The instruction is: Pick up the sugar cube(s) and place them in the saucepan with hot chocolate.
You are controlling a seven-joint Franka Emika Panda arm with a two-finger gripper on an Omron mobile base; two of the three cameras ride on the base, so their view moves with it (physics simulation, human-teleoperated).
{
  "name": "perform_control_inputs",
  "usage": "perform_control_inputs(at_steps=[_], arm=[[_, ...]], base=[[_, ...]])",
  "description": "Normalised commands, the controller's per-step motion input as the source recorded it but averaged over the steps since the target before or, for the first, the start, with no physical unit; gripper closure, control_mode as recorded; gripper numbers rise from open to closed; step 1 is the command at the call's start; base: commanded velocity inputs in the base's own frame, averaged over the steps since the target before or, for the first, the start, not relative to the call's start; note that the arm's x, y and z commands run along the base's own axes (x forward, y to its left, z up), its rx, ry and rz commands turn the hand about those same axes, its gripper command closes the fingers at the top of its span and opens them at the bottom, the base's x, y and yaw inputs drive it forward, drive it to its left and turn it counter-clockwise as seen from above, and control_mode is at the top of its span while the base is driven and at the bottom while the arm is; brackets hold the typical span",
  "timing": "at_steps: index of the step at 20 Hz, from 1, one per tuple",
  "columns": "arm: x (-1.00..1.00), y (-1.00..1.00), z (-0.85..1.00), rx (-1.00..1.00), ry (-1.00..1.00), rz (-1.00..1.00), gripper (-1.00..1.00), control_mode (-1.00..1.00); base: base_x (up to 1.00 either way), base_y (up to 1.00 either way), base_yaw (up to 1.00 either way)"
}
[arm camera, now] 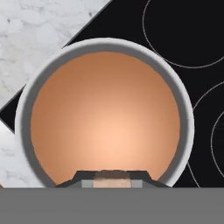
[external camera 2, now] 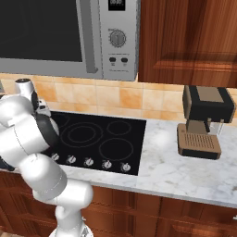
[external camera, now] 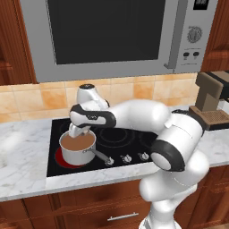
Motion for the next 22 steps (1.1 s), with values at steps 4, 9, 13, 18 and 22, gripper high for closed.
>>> perform_control_inputs(at_steps=[4,9,13,18,22], arm=[[0.01,0.39,-0.10,0.00,0.00,0.00,1.00,-1.00],[0.04,0.36,-0.03,-0.02,0.00,0.00,1.00,-1.00],[0.09,0.00,-0.03,0.00,0.00,0.00,1.00,-1.00],[0.08,-0.02,-0.19,0.00,0.00,0.00,1.00,-1.00],[0.09,0.00,-0.21,0.00,0.00,0.00,1.00,-1.00]], base=[[0.00,0.00,0.00],[0.00,0.00,0.00],[0.00,0.00,0.00],[0.00,0.00,0.00],[0.00,0.00,0.00]])
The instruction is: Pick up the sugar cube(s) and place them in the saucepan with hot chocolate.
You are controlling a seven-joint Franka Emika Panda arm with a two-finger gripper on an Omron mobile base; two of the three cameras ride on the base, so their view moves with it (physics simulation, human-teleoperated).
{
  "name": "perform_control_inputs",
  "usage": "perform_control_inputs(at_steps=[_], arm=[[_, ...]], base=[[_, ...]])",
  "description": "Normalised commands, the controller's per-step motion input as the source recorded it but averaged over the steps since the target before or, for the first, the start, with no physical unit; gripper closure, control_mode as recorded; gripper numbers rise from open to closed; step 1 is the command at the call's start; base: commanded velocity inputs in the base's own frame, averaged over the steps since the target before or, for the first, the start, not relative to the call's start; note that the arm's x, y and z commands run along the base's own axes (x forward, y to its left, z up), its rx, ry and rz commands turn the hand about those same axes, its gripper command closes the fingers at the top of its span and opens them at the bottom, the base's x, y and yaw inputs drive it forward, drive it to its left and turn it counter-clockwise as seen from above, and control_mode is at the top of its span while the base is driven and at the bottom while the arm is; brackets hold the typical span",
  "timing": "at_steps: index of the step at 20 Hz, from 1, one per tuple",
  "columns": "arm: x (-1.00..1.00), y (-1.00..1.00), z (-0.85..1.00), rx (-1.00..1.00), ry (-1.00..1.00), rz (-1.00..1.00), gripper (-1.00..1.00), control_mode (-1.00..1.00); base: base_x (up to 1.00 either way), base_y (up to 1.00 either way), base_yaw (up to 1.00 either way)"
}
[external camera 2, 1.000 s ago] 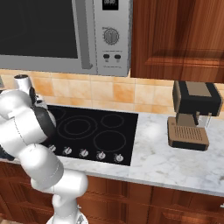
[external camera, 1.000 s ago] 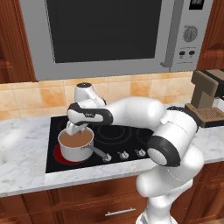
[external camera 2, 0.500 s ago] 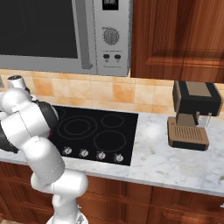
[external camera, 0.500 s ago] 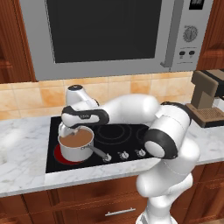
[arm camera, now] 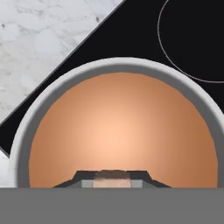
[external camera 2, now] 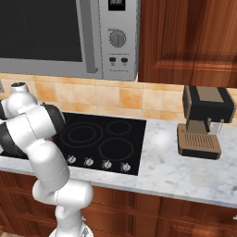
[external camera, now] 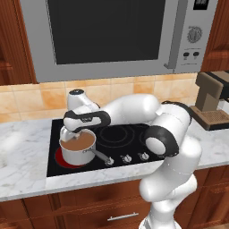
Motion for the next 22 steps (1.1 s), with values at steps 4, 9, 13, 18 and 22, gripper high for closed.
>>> perform_control_inputs(at_steps=[4,9,13,18,22], arm=[[0.00,0.00,-0.01,0.00,0.00,0.00,1.00,-1.00],[0.00,0.00,0.00,0.00,0.00,0.00,-1.00,-1.00],[0.00,0.00,0.00,0.00,0.00,0.00,-1.00,-1.00],[0.00,0.00,0.00,0.00,0.00,0.00,-1.00,-1.00],[0.00,0.00,0.00,0.00,0.00,0.00,-1.00,-1.00]], base=[[0.00,0.00,0.00],[0.00,0.00,0.00],[0.00,0.00,0.00],[0.00,0.00,0.00],[0.00,0.00,0.00]])
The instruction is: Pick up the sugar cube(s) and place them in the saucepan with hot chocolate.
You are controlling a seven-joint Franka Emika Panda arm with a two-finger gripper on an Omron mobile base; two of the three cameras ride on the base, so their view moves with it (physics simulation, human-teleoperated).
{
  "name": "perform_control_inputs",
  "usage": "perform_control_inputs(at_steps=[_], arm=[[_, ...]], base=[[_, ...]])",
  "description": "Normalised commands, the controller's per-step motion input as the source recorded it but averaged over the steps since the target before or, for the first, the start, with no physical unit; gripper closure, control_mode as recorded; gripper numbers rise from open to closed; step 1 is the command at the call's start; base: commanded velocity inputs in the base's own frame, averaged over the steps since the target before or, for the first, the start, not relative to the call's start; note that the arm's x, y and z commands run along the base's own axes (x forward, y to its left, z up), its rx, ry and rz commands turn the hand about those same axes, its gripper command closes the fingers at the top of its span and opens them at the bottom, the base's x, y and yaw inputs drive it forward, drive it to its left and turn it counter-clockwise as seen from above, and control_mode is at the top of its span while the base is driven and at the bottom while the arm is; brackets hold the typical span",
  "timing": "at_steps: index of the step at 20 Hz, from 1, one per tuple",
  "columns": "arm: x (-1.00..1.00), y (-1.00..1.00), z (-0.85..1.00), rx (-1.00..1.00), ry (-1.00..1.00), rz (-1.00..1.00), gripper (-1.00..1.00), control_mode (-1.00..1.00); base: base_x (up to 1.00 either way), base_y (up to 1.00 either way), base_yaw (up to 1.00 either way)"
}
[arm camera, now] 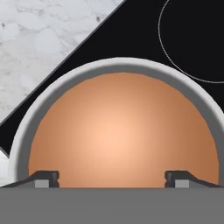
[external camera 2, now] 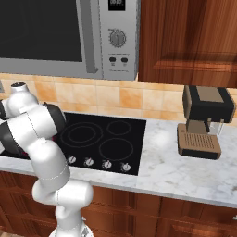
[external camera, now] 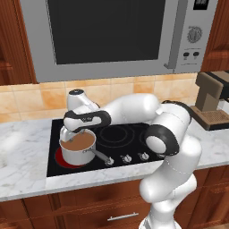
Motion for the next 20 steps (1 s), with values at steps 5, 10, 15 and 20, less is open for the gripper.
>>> perform_control_inputs(at_steps=[5,10,15,20], arm=[[-0.07,0.00,0.00,0.01,-0.02,0.00,-1.00,-1.00],[-0.05,-0.03,0.05,0.04,-0.06,0.00,-1.00,-1.00],[-0.09,0.00,0.03,0.04,-0.06,0.00,-1.00,-1.00],[-0.14,0.00,0.05,0.05,-0.06,0.00,-1.00,-1.00]], base=[[0.00,0.00,0.00],[0.00,0.00,0.00],[0.00,0.00,0.00],[0.00,0.00,0.00]])
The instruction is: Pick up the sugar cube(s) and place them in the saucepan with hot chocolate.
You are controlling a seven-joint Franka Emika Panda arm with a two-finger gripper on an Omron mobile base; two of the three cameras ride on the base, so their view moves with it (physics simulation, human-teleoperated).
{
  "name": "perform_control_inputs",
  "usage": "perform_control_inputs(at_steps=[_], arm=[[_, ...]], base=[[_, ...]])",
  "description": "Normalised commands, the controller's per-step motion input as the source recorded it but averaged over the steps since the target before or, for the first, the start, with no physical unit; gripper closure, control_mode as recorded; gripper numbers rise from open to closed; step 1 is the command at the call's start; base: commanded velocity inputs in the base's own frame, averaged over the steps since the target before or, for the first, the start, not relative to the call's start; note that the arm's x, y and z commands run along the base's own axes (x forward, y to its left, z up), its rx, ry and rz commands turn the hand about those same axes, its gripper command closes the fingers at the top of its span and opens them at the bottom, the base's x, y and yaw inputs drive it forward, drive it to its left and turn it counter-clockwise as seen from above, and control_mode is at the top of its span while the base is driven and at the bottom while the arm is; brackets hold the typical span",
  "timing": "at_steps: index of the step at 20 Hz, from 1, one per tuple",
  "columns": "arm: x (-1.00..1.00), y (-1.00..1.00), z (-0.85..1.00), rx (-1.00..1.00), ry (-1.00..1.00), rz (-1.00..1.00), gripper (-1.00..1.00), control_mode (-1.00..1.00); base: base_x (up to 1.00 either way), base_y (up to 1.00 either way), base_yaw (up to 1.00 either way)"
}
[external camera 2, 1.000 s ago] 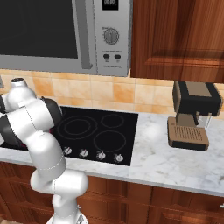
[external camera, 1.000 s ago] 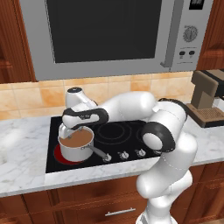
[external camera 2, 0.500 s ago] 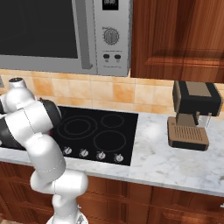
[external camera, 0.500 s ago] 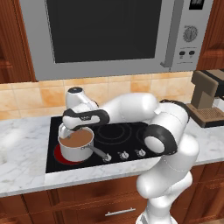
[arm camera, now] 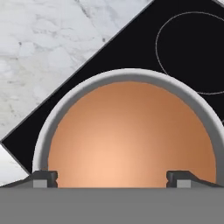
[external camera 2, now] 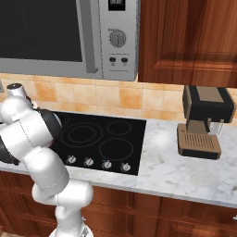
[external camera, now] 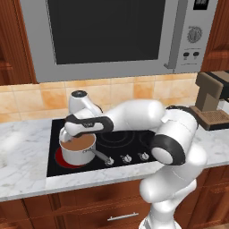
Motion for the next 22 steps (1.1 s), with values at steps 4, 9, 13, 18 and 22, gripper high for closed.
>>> perform_control_inputs(at_steps=[4,9,13,18,22], arm=[[-0.29,0.00,0.14,0.08,-0.11,0.00,-1.00,-1.00],[-0.33,0.00,0.20,0.09,-0.15,0.00,-1.00,-1.00],[-0.51,0.07,0.17,0.04,-0.17,0.00,-1.00,-1.00],[-0.43,0.27,0.11,0.02,-0.03,0.01,-1.00,-1.00],[-0.50,0.44,0.12,0.02,0.00,0.05,-1.00,-1.00]], base=[[0.00,0.00,0.00],[0.00,0.00,0.00],[0.00,0.00,0.00],[0.00,0.00,0.00],[0.00,0.00,0.00]])
